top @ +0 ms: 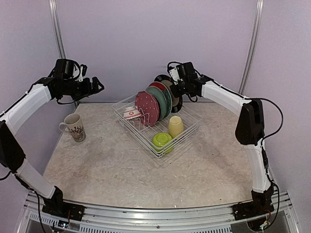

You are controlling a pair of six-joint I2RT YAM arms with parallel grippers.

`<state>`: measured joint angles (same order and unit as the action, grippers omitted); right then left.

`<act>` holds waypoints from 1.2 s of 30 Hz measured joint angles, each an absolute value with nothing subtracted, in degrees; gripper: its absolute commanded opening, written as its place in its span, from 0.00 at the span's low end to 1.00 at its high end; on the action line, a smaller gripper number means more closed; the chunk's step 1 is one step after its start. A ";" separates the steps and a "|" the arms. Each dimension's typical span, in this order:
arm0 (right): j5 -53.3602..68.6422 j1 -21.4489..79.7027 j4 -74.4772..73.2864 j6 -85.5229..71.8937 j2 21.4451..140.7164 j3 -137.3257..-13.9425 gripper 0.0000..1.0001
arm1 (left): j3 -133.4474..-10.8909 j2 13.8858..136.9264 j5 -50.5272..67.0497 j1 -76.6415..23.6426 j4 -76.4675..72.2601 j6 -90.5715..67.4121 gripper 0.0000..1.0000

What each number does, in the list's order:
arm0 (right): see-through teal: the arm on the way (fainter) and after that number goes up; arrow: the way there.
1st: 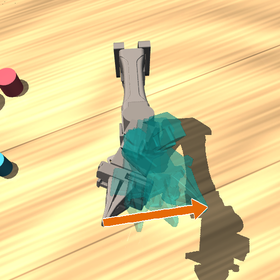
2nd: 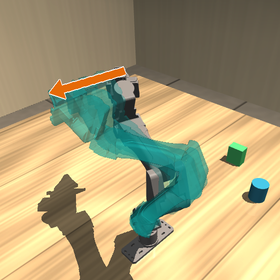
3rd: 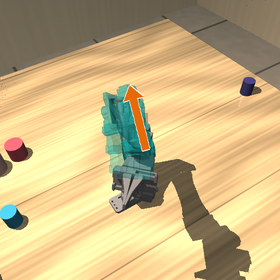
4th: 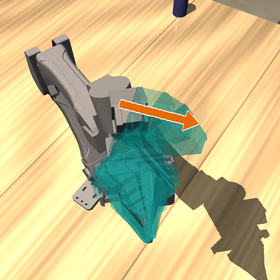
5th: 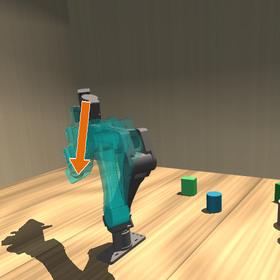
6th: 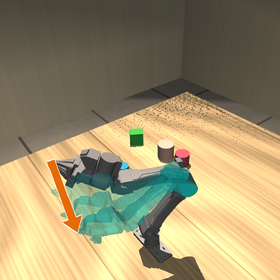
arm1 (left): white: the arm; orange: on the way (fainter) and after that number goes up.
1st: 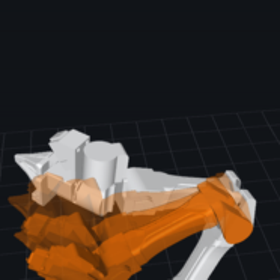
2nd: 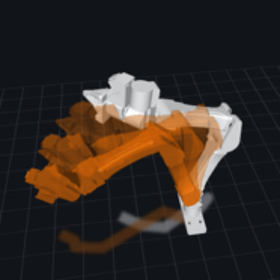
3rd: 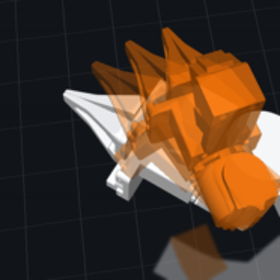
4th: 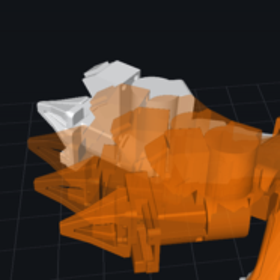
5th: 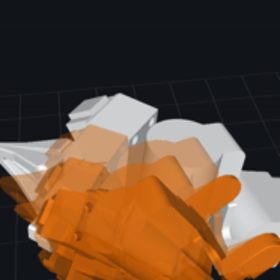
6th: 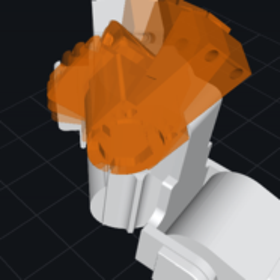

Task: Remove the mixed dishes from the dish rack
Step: Grab the plate from the dish rack, then place the plate in the corner of the board.

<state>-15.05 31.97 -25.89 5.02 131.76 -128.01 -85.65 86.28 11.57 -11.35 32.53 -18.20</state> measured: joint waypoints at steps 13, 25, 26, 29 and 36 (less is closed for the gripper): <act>-32.21 38.06 -23.29 12.88 119.22 -121.56 0.00 | -85.76 86.26 11.64 -12.08 32.67 -18.20 0.99; -41.10 38.44 -15.53 9.15 91.31 -92.47 0.00 | -86.56 86.08 11.66 -16.16 33.54 -18.13 0.99; -41.12 37.52 -15.38 7.29 88.62 -90.21 0.00 | -86.67 86.08 11.88 -16.29 33.67 -18.17 0.99; -40.12 32.73 -14.85 0.03 79.90 -82.52 0.00 | -86.76 86.00 12.40 -16.49 33.91 -18.31 0.99; -32.08 13.52 -14.87 -18.83 66.85 -65.43 0.00 | -86.85 85.56 13.34 -17.72 34.13 -18.92 0.99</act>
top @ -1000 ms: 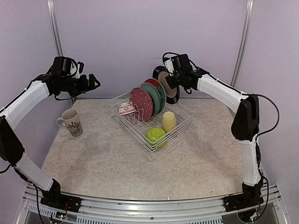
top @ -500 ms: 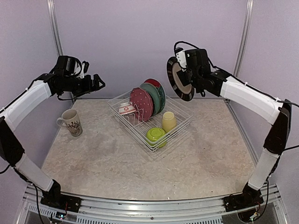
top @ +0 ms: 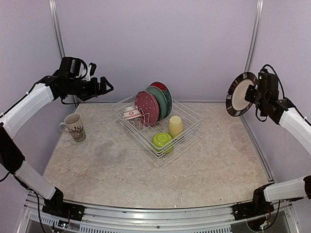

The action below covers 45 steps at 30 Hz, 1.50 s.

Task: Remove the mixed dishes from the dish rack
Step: Place the plate in the corner of the board.

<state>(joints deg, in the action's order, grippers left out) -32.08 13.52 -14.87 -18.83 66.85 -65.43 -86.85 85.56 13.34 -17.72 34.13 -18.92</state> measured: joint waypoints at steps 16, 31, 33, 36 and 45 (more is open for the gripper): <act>5.10 -9.61 4.12 -48.71 64.25 -30.57 0.00 | -87.48 85.21 14.15 -19.86 34.96 -19.14 0.99; 19.84 -14.41 24.25 -53.63 81.06 -27.51 0.00 | -87.61 85.23 14.17 -20.08 35.57 -19.14 0.99; 20.84 -15.18 26.00 -53.60 83.11 -26.79 0.00 | -87.64 85.23 14.17 -20.08 35.62 -19.16 0.99; 21.89 -15.99 27.59 -53.21 86.04 -25.96 0.00 | -87.64 85.23 14.17 -20.08 35.59 -19.16 0.99; 23.46 -16.84 28.53 -48.69 90.04 -27.33 0.33 | -87.66 85.23 14.17 -20.08 35.59 -19.16 0.99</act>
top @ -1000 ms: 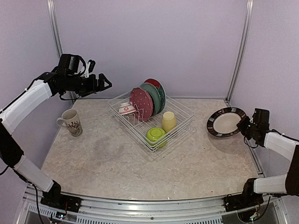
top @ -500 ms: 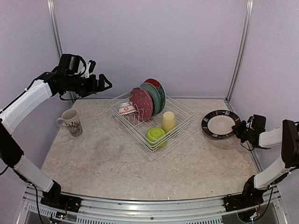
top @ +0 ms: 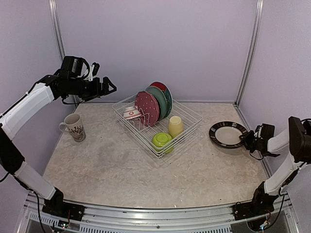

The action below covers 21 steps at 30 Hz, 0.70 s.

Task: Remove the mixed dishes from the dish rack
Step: Place the plate in the corner of the board, then grab the plate from the dish rack.

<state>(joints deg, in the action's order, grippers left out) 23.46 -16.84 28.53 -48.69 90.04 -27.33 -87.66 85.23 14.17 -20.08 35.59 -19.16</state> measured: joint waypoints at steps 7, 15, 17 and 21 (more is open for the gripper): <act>22.09 -17.52 25.82 -45.80 91.48 -27.42 0.58 | -87.66 85.23 14.20 -20.08 35.59 -19.16 0.99; 16.69 -17.76 16.32 -40.99 85.03 -30.46 0.69 | -87.66 85.23 14.68 -20.10 35.59 -19.18 0.99; 14.76 -17.76 12.80 -38.79 82.76 -32.49 0.73 | -87.66 85.23 14.76 -20.10 35.59 -19.18 0.99; 11.29 -17.76 7.22 -34.50 78.74 -35.73 0.80 | -87.66 85.23 14.79 -20.10 35.62 -19.18 0.99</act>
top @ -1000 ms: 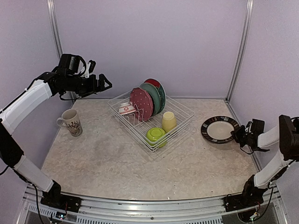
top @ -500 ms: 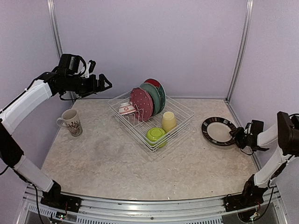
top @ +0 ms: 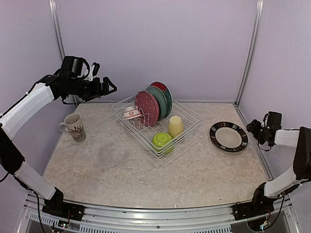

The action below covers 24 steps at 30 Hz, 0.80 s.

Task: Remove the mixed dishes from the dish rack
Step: Grab the plate from the dish rack.

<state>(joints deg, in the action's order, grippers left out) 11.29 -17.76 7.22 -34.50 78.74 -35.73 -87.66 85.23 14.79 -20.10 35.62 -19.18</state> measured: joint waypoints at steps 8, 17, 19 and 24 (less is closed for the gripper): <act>5.76 -12.16 0.01 -28.25 72.51 -39.99 0.96 | -87.66 85.23 14.85 -20.10 35.59 -19.33 0.99; 4.47 5.10 -0.75 -24.43 77.71 -52.42 1.00 | -87.66 85.23 15.49 -20.10 35.59 -19.38 0.99; 3.95 8.60 -1.50 -23.53 82.19 -57.56 1.00 | -87.66 85.23 15.75 -20.10 35.59 -19.38 0.99; 1.85 15.94 -4.62 -21.67 93.43 -69.84 1.00 | -87.68 85.23 16.14 -20.10 35.57 -19.51 0.99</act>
<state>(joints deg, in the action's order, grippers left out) 1.85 15.94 -4.62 -21.67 93.43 -69.84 -87.68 85.23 16.14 -20.10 35.57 -19.51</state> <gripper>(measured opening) 0.997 0.990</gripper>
